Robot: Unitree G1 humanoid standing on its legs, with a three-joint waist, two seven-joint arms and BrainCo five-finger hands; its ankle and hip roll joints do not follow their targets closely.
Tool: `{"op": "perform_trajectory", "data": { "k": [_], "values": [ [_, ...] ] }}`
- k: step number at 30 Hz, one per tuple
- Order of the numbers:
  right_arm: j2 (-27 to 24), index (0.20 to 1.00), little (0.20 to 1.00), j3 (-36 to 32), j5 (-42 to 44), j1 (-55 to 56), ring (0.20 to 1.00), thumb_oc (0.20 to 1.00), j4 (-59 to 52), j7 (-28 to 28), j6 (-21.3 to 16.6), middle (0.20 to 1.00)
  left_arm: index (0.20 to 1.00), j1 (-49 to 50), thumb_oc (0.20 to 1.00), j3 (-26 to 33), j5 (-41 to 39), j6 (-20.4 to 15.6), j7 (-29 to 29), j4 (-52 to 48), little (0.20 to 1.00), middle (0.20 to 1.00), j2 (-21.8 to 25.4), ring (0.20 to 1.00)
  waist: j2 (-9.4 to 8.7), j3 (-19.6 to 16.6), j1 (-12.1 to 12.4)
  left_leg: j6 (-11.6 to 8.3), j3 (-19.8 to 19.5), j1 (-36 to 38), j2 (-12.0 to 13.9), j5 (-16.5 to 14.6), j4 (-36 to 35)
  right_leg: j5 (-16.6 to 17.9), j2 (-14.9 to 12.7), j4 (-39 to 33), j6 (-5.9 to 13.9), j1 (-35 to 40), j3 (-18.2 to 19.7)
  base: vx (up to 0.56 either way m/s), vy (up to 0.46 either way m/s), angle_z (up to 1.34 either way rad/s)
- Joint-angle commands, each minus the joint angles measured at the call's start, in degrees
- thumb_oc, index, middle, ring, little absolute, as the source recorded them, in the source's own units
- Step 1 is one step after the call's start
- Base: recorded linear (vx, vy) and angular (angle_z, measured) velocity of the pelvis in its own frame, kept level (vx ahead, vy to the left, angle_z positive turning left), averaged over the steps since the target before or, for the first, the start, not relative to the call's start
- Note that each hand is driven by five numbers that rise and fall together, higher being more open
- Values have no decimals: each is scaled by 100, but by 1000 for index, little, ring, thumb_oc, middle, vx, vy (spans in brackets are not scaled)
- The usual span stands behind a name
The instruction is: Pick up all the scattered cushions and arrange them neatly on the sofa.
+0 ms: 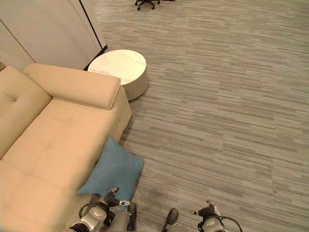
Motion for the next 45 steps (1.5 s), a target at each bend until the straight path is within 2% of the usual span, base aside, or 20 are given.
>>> {"op": "perform_trajectory", "data": {
  "k": [1, 3, 4, 8, 9, 11, 14, 17, 19, 21, 23, 29, 30, 32, 33, 34, 37, 38, 39, 45],
  "values": [
    [-51, 1000, 1000, 99, 6, -51, 1000, 1000, 73, -78, -38, 1000, 1000, -3, 1000, -124, 49, -13, 64, 155, 1000, 1000, 68, 1000, 125, -35, 197, 139, -185, 185, -263, -182, 93, -382, -131, 499, 797, -137, 389, 90, 97, -14],
    [-6, 1000, 1000, 117, -57, -33, 1000, 1000, 85, -60, -38, 1000, 1000, 26, 1000, -64, 2, -7, 80, 193, 1000, 1000, 87, 1000, 139, -86, 223, 196, -361, 343, -388, -136, -193, -423, -149, 777, 807, -181, 374, 94, 151, -15],
    [21, 1000, 1000, 121, -165, -9, 1000, 1000, 24, 6, -38, 1000, 1000, 106, 1000, 44, -9, 5, 90, 218, 1000, 1000, 156, 1000, 155, -119, 266, 331, -352, 533, -418, -141, -451, -468, -289, 1367, 891, -368, 380, 75, 188, 2],
    [102, 1000, 1000, 130, -242, -92, 1000, 1000, 15, 88, -20, 1000, 1000, 105, 1000, 191, -3, -10, 122, 297, 1000, 1000, 264, 1000, 228, -32, 260, 481, -439, 784, -430, -108, -675, -374, -695, 2609, 1164, -846, 418, 43, 128, 2],
    [127, 1000, 1000, 154, -218, -117, 1000, 1000, 11, 87, -54, 1000, 1000, 115, 1000, 130, 29, -42, 135, 288, 1000, 1000, 288, 1000, 231, 16, 203, 515, -660, 894, -499, -140, -678, -378, -544, 2563, 1081, -1001, 808, 74, 5, 56],
    [142, 1000, 1000, 190, -206, -143, 1000, 1000, 4, 78, -76, 1000, 1000, 124, 1000, 78, 83, -58, 128, 301, 1000, 1000, 285, 1000, 224, 17, 171, 516, -867, 924, -575, -132, -715, -405, -340, 2219, 1021, -1079, 1148, 99, -46, 90],
    [139, 1000, 1000, 213, -173, -160, 1000, 1000, -36, 85, -105, 1000, 1000, 85, 1000, 19, 167, -75, 109, 395, 1000, 1000, 297, 1000, 188, -15, 98, 479, -1213, 940, -669, -146, -751, -275, -240, 1713, 1036, -1176, 1544, 128, -99, 108],
    [94, 1000, 1000, 222, -120, -216, 1000, 1000, -89, 104, -152, 1000, 1000, -58, 1000, -82, 248, -93, 98, 504, 1000, 1000, 312, 1000, 139, -43, -66, 431, -1884, 1001, -832, -194, -732, 3, -108, 1140, 1127, -1267, 2533, 178, -164, 116],
    [92, 1000, 1000, 230, -112, -225, 1000, 1000, -86, 110, -158, 1000, 1000, -53, 1000, -75, 233, -105, 100, 535, 1000, 1000, 300, 1000, 129, -66, -88, 413, -1975, 1007, -839, -203, -739, 29, -122, 1037, 1128, -1182, 2507, 106, -133, 146],
    [97, 1000, 1000, 289, -197, -241, 1000, 1000, -84, 144, -185, 1000, 1000, -12, 1000, -7, 173, -115, 103, 605, 1000, 1000, 276, 1000, 84, -214, -18, 343, -2049, 1020, -786, -209, -803, 65, -177, 728, 1087, -911, 2222, 155, -194, 110],
    [104, 1000, 1000, 397, -264, -247, 1000, 1000, -83, 178, -231, 1000, 1000, 19, 1000, 48, 101, -122, 101, 601, 1000, 1000, 236, 1000, 77, -286, 44, 222, -2088, 984, -678, -165, -839, 35, -77, 466, 1029, -697, 2082, 102, -215, 33],
    [67, 1000, 1000, 536, -305, -236, 1000, 1000, -133, 227, -314, 1000, 1000, 88, 1000, 20, -25, -107, 78, 502, 1000, 1000, 143, 1000, 10, -185, 169, -11, -2321, 673, -540, -158, -413, -141, 34, 216, 830, -338, 1611, -8, -172, 45],
    [52, 1000, 1000, 534, -293, -237, 1000, 1000, -124, 229, -314, 1000, 1000, 82, 1000, 23, -34, -105, 76, 483, 1000, 1000, 130, 1000, -3, -143, 187, -21, -2298, 587, -561, -149, -305, -158, 24, 194, 811, -293, 1529, -118, -97, 112],
    [-4, 1000, 1000, 486, -244, -193, 1000, 1000, -123, 219, -310, 1000, 1000, 82, 1000, 20, -5, -98, 85, 481, 1000, 1000, 106, 1000, -59, -57, 156, -24, -1551, 302, -492, -170, 17, -207, -50, 96, 791, -163, 1203, -124, -104, 124],
    [-11, 1000, 1000, 418, -155, -170, 1000, 1000, -110, 191, -284, 1000, 1000, 73, 1000, 13, 27, -84, 87, 415, 1000, 1000, 146, 1000, -79, -69, 65, 52, -559, 213, -247, -228, 160, -251, -70, 50, 764, -91, 870, -68, -86, 117],
    [-10, 1000, 1000, 417, -155, -172, 1000, 1000, -109, 191, -284, 1000, 1000, 71, 1000, 14, 27, -83, 86, 414, 1000, 1000, 147, 1000, -85, -85, 56, 57, -566, 192, -257, -206, 148, -241, -78, 47, 766, -112, 861, -44, -65, 157],
    [12, 1000, 1000, 352, -81, -152, 1000, 1000, -112, 183, -256, 1000, 1000, 10, 1000, -5, 23, -86, 78, 345, 1000, 1000, 204, 1000, -71, -135, -71, 80, 260, 225, 38, -215, 128, -289, -139, 62, 753, -42, 462, 11, -1, 96],
    [-552, 1000, 1000, -327, 567, 357, 1000, 1000, 205, 1119, -255, 1000, 1000, 8, 1000, 264, -3, -138, -97, 408, 1000, 1000, 351, 1000, -112, -185, -237, 26, 406, 423, 153, -327, -9, -384, -97, 70, 803, 46, 365, 10, 49, 32],
    [-535, 1000, 1000, 31, 383, 270, 1000, 1000, -542, 814, -594, 1000, 1000, -25, 1000, 282, -69, -135, -34, 422, 1000, 1000, 366, 1000, -125, -174, -241, 76, 465, 441, 94, -215, -76, -269, -164, 93, 791, 0, 244, 13, 39, 94],
    [-330, 1000, 1000, 66, 27, 83, 1000, 1000, -411, 429, -514, 1000, 1000, 167, 1000, 416, 70, -98, -91, 459, 1000, 1000, 515, 1000, -199, -193, -99, 169, 149, 583, -155, -242, -425, -261, -213, 303, 832, -40, 279, 8, 92, 48]
  ]
}}
